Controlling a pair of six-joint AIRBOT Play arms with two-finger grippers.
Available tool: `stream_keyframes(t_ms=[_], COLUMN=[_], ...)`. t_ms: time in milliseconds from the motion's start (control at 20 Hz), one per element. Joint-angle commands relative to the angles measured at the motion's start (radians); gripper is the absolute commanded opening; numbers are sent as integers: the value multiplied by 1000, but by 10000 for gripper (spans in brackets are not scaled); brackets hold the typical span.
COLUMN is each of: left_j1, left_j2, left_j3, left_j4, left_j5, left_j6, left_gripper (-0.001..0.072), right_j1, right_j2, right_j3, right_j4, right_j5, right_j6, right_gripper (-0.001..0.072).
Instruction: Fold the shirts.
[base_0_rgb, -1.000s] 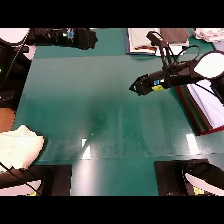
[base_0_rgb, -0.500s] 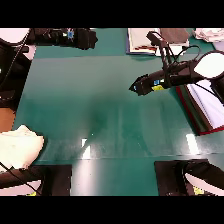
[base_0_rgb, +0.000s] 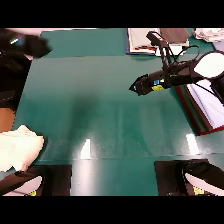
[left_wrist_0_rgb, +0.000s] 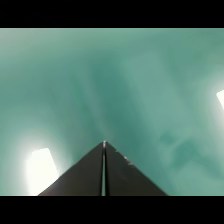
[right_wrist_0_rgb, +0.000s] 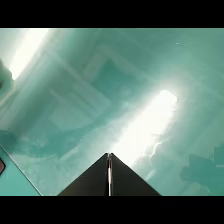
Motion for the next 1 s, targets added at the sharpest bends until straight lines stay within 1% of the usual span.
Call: stream_keyframes(t_ms=[0,100,150,200,250,300,400,550,650,700,750,800,850,900,950], left_j1=[186,266,296,321,336,343,342,343,342,343,342,342,342,342,342], left_j2=[212,298,321,333,337,337,337,337,337,337,337,337,337,338,338], left_j3=[-261,-441,-521,-605,-680,-756,-890,-1027,-1075,-1083,-1083,-1083,-1081,-1066,-1029], left_j4=[159,246,279,304,313,319,323,323,323,323,324,323,323,323,323], left_j5=[-169,-234,-258,-267,-265,-261,-226,-169,-142,-133,-129,-128,-130,-136,-148], left_j6=[0,1,11,6,0,-4,-3,-5,-5,-12,-30,-31,-31,-29,-27], left_gripper=[25,28,79,415,666,685,686,686,686,652,554,408,209,28,25], right_j1=[1,1,1,1,1,1,1,1,1,1,1,1,1,0,-9], right_j2=[0,0,0,0,0,0,0,0,0,0,0,0,0,0,2], right_j3=[1,1,1,1,1,1,1,1,1,1,1,1,1,2,6], right_j4=[0,0,0,0,0,0,0,0,0,0,0,0,0,0,0], right_j5=[0,-6,-14,-23,-26,-26,-26,-26,-27,-27,-26,-26,-26,-27,-25], right_j6=[0,0,0,0,0,0,0,0,0,0,0,0,0,0,0], right_gripper=[18,18,18,18,18,18,18,17,18,18,18,18,18,18,18])
